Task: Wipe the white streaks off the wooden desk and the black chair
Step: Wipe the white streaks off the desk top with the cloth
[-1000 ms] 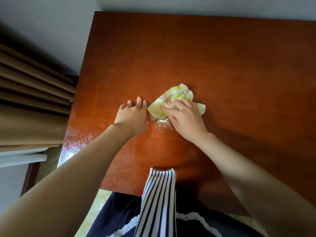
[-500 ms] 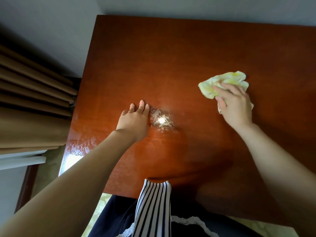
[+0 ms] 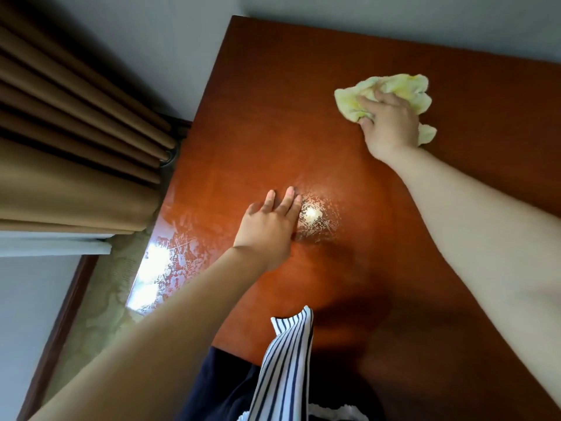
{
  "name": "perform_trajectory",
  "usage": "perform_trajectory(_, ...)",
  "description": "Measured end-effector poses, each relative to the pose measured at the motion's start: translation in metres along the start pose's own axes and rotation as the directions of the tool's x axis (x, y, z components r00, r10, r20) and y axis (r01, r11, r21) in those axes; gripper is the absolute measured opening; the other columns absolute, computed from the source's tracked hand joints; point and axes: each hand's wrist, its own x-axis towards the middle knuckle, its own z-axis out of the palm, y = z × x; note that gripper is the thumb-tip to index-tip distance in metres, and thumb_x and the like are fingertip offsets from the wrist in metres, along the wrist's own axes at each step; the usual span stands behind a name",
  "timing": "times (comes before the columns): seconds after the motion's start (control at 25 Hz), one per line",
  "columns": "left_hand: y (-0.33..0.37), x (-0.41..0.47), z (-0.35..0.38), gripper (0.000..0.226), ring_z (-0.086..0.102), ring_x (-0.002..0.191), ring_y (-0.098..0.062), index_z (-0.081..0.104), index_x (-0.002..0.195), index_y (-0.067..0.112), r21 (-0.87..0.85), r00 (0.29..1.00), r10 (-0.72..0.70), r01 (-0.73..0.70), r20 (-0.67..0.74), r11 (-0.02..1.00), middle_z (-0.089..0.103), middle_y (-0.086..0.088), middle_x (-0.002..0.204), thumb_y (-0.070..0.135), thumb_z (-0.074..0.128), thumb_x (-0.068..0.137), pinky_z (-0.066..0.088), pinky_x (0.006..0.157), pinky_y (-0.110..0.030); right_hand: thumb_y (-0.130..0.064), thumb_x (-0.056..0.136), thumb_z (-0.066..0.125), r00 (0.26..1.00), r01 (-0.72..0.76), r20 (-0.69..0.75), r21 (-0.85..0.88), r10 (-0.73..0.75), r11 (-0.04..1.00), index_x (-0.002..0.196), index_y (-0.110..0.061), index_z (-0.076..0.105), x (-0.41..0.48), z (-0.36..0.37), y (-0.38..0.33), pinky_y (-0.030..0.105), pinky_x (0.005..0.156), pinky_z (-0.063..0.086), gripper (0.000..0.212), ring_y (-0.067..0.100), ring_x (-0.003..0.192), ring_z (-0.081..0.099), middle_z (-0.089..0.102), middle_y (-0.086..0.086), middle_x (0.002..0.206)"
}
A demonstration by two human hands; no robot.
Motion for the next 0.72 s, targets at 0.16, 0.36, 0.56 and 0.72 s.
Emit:
perform_trajectory(0.16, -0.002, 0.0, 0.001, 0.076, 0.002, 0.148, -0.027, -0.008, 0.152, 0.019, -0.022, 1.0, -0.014, 0.014, 0.012, 1.0, -0.01, 0.0, 0.16, 0.02, 0.04, 0.094, 0.023, 0.112, -0.038, -0.024, 0.098, 0.047, 0.956, 0.257, 0.154, -0.039, -0.248, 0.966, 0.138, -0.032, 0.044, -0.017, 0.017, -0.037, 0.039, 0.112, 0.017, 0.042, 0.027, 0.14, 0.022, 0.033, 0.0, 0.151)
perform_trajectory(0.36, 0.001, -0.001, 0.0, 0.078, -0.004, 0.148, -0.025, -0.009, 0.152, 0.021, -0.086, 0.997, -0.043, 0.049, 0.072, 0.995, -0.013, 0.003, 0.16, 0.022, 0.042, 0.094, 0.02, 0.114, -0.041, -0.019, 0.095, 0.052, 0.913, 0.363, 0.184, 0.042, -0.364, 0.931, 0.134, -0.032, 0.05, -0.084, 0.024, -0.043, 0.04, 0.111, 0.018, 0.041, 0.027, 0.138, 0.028, 0.041, 0.0, 0.146)
perform_trajectory(0.56, 0.002, -0.017, 0.009, 0.074, -0.01, 0.147, -0.024, -0.01, 0.152, 0.021, -0.085, 0.998, -0.038, 0.041, 0.045, 0.995, -0.016, 0.003, 0.159, 0.027, 0.04, 0.098, 0.007, 0.117, -0.046, -0.008, 0.084, 0.065, 0.953, 0.278, 0.081, 0.147, -0.292, 0.949, 0.121, -0.022, 0.064, -0.167, 0.027, -0.019, 0.04, 0.103, 0.03, 0.04, 0.028, 0.126, 0.045, 0.059, 0.004, 0.13)
perform_trajectory(0.72, 0.006, -0.04, 0.027, 0.07, -0.012, 0.147, -0.023, -0.007, 0.153, 0.019, -0.085, 1.0, 0.004, -0.003, 0.011, 0.996, -0.017, 0.001, 0.159, 0.029, 0.037, 0.099, 0.002, 0.117, -0.045, -0.003, 0.075, 0.073, 0.971, 0.238, -0.014, 0.121, -0.238, 0.964, 0.113, -0.019, 0.069, -0.232, 0.022, 0.015, 0.042, 0.093, 0.042, 0.042, 0.028, 0.115, 0.055, 0.065, 0.002, 0.118)
